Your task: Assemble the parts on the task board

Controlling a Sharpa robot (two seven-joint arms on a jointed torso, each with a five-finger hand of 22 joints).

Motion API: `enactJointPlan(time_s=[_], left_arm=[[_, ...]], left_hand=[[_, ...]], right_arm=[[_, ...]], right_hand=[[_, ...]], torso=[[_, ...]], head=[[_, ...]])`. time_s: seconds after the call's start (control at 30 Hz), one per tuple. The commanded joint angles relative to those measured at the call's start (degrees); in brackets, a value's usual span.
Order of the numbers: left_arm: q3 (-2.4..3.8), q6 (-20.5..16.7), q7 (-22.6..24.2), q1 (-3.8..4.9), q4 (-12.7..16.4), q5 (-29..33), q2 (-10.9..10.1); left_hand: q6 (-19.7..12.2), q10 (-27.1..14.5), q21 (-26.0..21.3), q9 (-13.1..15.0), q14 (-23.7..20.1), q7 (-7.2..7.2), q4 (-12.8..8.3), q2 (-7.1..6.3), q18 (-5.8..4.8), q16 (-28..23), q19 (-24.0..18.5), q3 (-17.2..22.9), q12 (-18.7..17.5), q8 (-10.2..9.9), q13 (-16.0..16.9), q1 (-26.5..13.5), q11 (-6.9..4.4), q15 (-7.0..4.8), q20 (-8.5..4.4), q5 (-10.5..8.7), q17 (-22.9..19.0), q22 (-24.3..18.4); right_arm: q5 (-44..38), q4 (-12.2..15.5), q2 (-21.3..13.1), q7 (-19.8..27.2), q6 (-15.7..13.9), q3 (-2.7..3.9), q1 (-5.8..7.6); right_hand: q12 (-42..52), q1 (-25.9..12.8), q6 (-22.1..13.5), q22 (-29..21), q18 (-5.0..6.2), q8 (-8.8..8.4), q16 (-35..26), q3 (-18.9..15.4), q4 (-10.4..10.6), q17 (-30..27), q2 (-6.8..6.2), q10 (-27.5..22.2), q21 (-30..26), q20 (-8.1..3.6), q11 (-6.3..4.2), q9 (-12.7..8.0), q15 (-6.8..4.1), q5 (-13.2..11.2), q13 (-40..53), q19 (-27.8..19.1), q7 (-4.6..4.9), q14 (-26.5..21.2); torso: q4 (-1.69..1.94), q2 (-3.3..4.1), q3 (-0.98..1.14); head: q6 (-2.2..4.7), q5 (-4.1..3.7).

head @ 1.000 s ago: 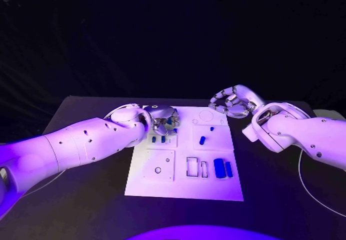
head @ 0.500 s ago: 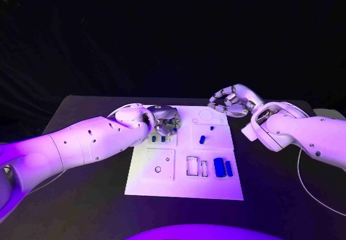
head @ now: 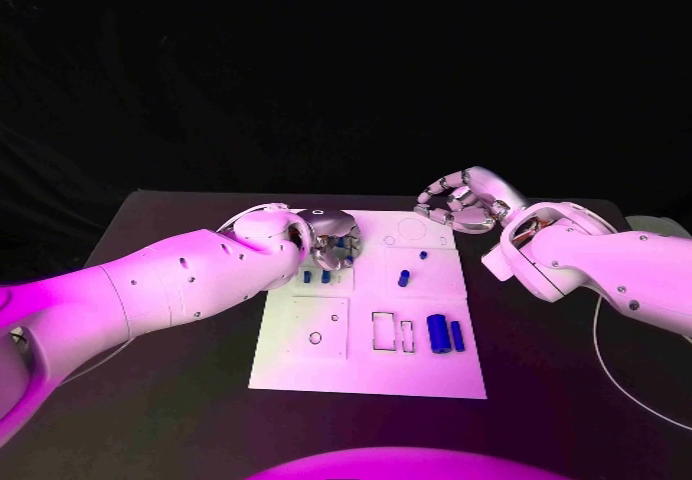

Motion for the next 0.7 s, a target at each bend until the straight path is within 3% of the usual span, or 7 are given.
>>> enactJointPlan(time_s=[0.03,0.3,0.43,0.7], left_arm=[[-0.25,2.95,-1.71,-0.32,-0.28,-0.67,0.22],[-0.26,2.22,-1.92,-0.47,-0.92,-0.89,0.68],[-0.26,0.54,-1.3,-0.63,-0.83,-0.93,0.67],[-0.11,-2.64,-0.42,-0.79,0.5,0.08,-0.23]], left_hand=[[0.29,0.31,0.6,-0.23,0.47,0.17,-0.54,0.64,-0.67,0.29,0.37,0.71,-0.5,-0.54,-0.41,0.4,0.32,0.22,0.06,-0.55,-0.22,0.37],[0.89,1.31,2.0,-0.78,0.75,0.5,-2.48,1.18,-0.9,0.51,0.73,2.78,-1.63,-1.57,-1.12,0.98,0.58,0.39,0.34,-1.4,-0.68,2.07],[2.65,3.2,3.21,-0.8,1.55,0.27,-3.24,1.49,-1.15,0.84,1.46,3.48,-2.15,-1.64,-1.33,0.5,0.33,0.15,0.27,-1.52,-0.38,3.62],[3.74,4.38,3.87,-0.86,2.12,0.2,-3.47,1.4,-1.3,0.96,1.91,3.57,-3.18,-1.99,-1.65,-0.57,0.21,0.06,0.16,-1.52,-0.34,4.47]], right_arm=[[-0.19,0.03,0.03,0.45,0.27,0.0,-0.03],[-0.19,0.12,-0.03,0.49,0.25,0.0,-0.04],[-0.2,0.16,-0.03,0.56,0.2,0.0,-0.04],[-0.2,0.17,-0.04,0.67,0.11,0.0,-0.04]], right_hand=[[-0.07,-0.49,0.11,8.59,0.51,0.2,-0.25,0.46,0.03,8.69,-0.1,-0.28,-0.18,-0.54,0.05,-0.02,-0.34,0.21,6.81,1.25,-0.05,4.52],[-0.07,-0.49,0.11,8.59,0.51,0.2,-0.25,0.46,0.03,8.69,-0.1,-0.28,-0.18,-0.54,0.05,-0.02,-0.34,0.21,6.81,1.25,-0.05,4.52],[-0.07,-0.49,0.11,8.59,0.51,0.2,-0.25,0.46,0.03,8.69,-0.1,-0.28,-0.18,-0.54,0.05,-0.02,-0.34,0.21,6.81,1.25,-0.05,4.52],[-0.07,-0.49,0.11,8.59,0.51,0.2,-0.25,0.46,0.03,8.69,-0.1,-0.28,-0.18,-0.54,0.05,-0.02,-0.34,0.21,6.81,1.25,-0.05,4.52]], torso=[[-0.01,0.01,-0.04],[0.01,0.0,-0.05],[0.02,-0.03,-0.04],[0.03,-0.06,-0.05]], head=[[0.05,-0.08],[0.02,-0.16],[-0.01,-0.16],[0.29,-0.19]])
